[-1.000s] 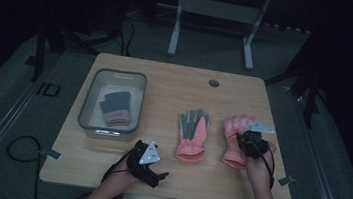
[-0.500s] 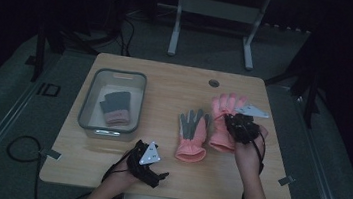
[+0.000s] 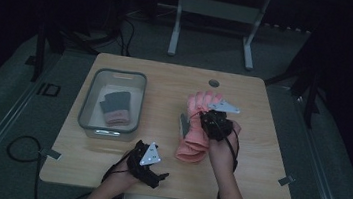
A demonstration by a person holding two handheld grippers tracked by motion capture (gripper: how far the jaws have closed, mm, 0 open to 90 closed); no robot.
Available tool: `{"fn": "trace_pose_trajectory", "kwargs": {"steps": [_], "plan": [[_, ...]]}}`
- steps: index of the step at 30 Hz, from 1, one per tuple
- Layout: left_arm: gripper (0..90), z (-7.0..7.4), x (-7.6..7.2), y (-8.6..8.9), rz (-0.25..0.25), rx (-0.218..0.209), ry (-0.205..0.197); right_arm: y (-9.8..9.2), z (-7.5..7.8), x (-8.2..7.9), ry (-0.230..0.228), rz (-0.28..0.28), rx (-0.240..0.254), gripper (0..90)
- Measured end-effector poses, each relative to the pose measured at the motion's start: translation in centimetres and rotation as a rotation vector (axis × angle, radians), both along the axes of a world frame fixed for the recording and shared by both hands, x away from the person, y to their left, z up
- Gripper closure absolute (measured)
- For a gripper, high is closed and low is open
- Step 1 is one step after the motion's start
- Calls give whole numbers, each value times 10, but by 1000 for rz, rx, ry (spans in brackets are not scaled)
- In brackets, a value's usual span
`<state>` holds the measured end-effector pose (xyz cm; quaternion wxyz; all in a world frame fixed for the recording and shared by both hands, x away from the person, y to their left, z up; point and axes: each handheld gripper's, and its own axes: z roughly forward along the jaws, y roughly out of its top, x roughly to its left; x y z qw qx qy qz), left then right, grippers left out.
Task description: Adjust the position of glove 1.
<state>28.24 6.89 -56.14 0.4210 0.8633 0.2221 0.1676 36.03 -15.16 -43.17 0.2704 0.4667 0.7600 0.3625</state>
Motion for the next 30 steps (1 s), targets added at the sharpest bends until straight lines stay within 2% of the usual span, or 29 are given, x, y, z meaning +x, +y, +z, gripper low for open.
{"fn": "trace_pose_trajectory", "kwargs": {"steps": [4, 5, 14, 17, 21, 26, 30], "plan": [[2, 0, 0, 0, -1, 4, 1, 7, -10, -1, 16, -3, -19, 853], [2, 0, 0, 0, -2, 3, 2, 10, -20, 0, 36, -6, -26, 852], [2, -1, 1, 0, -2, 11, 4, 19, -59, 9, 108, -1, -76, 846], [2, 0, 0, 0, -2, 9, 2, 12, -63, 9, 121, 31, -72, 849], [2, -1, 0, 0, -2, 9, 3, -4, -63, 8, 127, 35, -86, 846], [2, -1, 1, -1, 2, 10, 7, -23, -62, 9, 138, 43, -54, 814], [2, 0, 1, -1, 4, 9, 5, -24, -59, 8, 131, 58, -30, 744]]}}
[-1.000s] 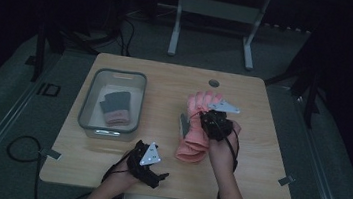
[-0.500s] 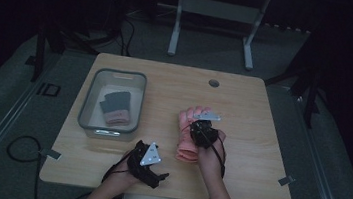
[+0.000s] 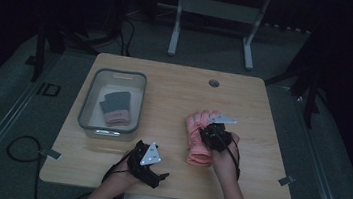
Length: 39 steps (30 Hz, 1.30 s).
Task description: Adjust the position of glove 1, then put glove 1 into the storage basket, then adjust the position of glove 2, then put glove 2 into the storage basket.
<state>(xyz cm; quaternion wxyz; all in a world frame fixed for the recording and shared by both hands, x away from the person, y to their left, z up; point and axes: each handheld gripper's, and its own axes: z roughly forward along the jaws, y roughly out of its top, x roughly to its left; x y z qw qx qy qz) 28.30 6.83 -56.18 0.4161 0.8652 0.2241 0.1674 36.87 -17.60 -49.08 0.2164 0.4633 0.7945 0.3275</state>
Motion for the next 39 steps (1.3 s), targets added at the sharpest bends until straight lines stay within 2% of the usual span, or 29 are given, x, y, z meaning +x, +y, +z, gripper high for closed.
{"fn": "trace_pose_trajectory", "kwargs": {"steps": [6, 11, 17, 27, 36, 37, 39], "plan": [[2, 0, 1, 0, 0, 0, 2, -6, 13, -3, -9, 20, 49, 672], [2, 0, 1, 1, 2, -2, 5, -9, 23, -7, -22, 47, 60, 636], [2, 0, 1, 0, 5, 1, 6, -14, 30, -11, -39, 67, 69, 623], [2, 1, 0, -1, 11, 0, 8, -27, 36, -14, -58, 63, 92, 610], [2, 22, -2, -8, 26, -50, -8, -41, 46, -15, -96, 92, 78, 584], [2, 24, -2, -9, 27, -60, -6, -42, 47, -15, -99, 100, 81, 583], [2, 31, 1, -11, 33, -108, 18, -46, 48, -15, -106, 110, 77, 583]]}}
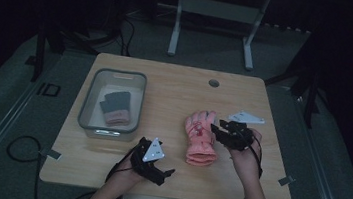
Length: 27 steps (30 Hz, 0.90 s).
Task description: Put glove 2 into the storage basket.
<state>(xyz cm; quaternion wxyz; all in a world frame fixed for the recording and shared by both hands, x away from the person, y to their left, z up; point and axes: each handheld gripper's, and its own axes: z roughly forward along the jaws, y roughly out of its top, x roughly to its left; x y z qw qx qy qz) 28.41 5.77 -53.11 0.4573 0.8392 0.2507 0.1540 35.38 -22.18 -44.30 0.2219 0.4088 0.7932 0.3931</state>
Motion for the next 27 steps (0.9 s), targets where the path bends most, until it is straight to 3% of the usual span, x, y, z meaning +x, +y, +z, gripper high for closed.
{"fn": "trace_pose_trajectory", "kwargs": {"steps": [3, 4, 5, 8, 9, 12, 14, 18, 21, 23, 26, 27], "plan": [[3, 12, 4, -3, 8, -57, 12, -6, 0, 1, 2, 26, 3, 582], [16, 12, 4, -3, 8, -57, 12, -6, 0, 1, 2, 26, 3, 582], [24, 21, 8, -7, 10, -53, -14, -11, 0, 1, -11, 47, -12, 583], [26, 29, 13, -12, 14, -52, -14, -15, 1, 2, -15, 66, -5, 585], [34, 37, 20, -17, 12, -61, 13, -19, 1, 5, -16, 83, -9, 596], [76, 52, 32, -28, 8, -33, 66, -24, 2, 9, -18, 92, -18, 614], [126, 58, 39, -34, -10, -25, 85, -26, 4, 10, -28, 93, -17, 621], [203, 68, 50, -46, 8, 14, 37, -24, 6, 13, -40, 100, -12, 638], [299, 72, 58, -51, 42, -1, 43, -18, 6, 15, -47, 111, -15, 649], [301, 73, 61, -52, 51, -15, 43, -14, 5, 17, -46, 116, -16, 649], [306, 72, 68, -53, 81, -1, 34, -11, 3, 19, -38, 122, -11, 651], [347, 72, 71, -53, 89, -13, 35, -10, 3, 20, -36, 123, -12, 659]]}}
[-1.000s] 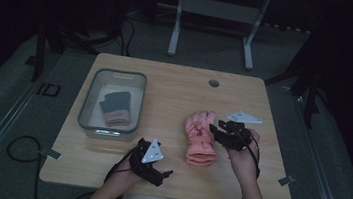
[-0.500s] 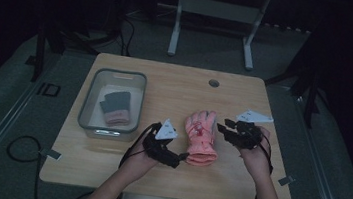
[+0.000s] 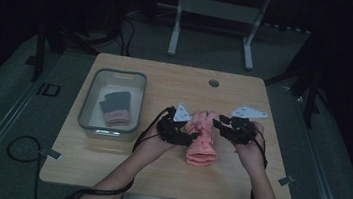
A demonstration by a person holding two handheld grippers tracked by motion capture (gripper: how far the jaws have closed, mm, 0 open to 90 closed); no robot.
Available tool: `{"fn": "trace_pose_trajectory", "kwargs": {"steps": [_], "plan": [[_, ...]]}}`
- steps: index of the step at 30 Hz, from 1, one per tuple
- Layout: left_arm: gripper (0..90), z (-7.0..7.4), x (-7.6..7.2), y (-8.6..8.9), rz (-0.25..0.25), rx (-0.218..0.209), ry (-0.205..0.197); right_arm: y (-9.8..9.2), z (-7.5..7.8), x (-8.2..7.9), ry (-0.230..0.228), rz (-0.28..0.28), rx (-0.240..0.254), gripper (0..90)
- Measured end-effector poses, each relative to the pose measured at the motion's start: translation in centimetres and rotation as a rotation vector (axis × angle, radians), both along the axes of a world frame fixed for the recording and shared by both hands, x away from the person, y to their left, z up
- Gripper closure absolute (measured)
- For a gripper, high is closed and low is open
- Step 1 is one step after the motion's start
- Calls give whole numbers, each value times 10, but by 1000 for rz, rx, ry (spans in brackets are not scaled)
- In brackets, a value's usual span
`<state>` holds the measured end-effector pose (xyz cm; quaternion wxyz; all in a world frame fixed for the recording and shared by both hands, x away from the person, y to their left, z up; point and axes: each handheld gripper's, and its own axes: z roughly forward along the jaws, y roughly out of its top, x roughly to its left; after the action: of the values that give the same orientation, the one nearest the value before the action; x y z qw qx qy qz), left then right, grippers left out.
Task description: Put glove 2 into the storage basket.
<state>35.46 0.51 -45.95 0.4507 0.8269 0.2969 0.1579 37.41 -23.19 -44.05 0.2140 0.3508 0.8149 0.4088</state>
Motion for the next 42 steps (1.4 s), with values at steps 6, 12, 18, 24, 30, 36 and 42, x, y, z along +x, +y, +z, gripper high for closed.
{"fn": "trace_pose_trajectory", "kwargs": {"steps": [6, 12, 18, 24, 30, 36, 42], "plan": [[576, -10, 17, 4, 57, -60, 50, 5, -8, 9, 33, -2, 0, 749], [313, -23, 33, -4, 83, -42, 133, 11, -17, 15, 52, -27, 19, 605], [274, -33, 41, -5, 108, -51, 156, 10, -35, 22, 119, -85, 19, 489], [163, -57, 55, -9, 112, -33, 334, 1, -63, 34, 278, -79, -6, 399], [243, -75, 65, -13, 109, -89, 470, -6, -78, 47, 442, -58, 86, 402], [352, -87, 73, -14, 80, -170, 582, -8, -86, 48, 481, -44, 135, 480], [522, -89, 73, -11, 40, -239, 582, -7, -87, 44, 462, -48, 160, 583]]}}
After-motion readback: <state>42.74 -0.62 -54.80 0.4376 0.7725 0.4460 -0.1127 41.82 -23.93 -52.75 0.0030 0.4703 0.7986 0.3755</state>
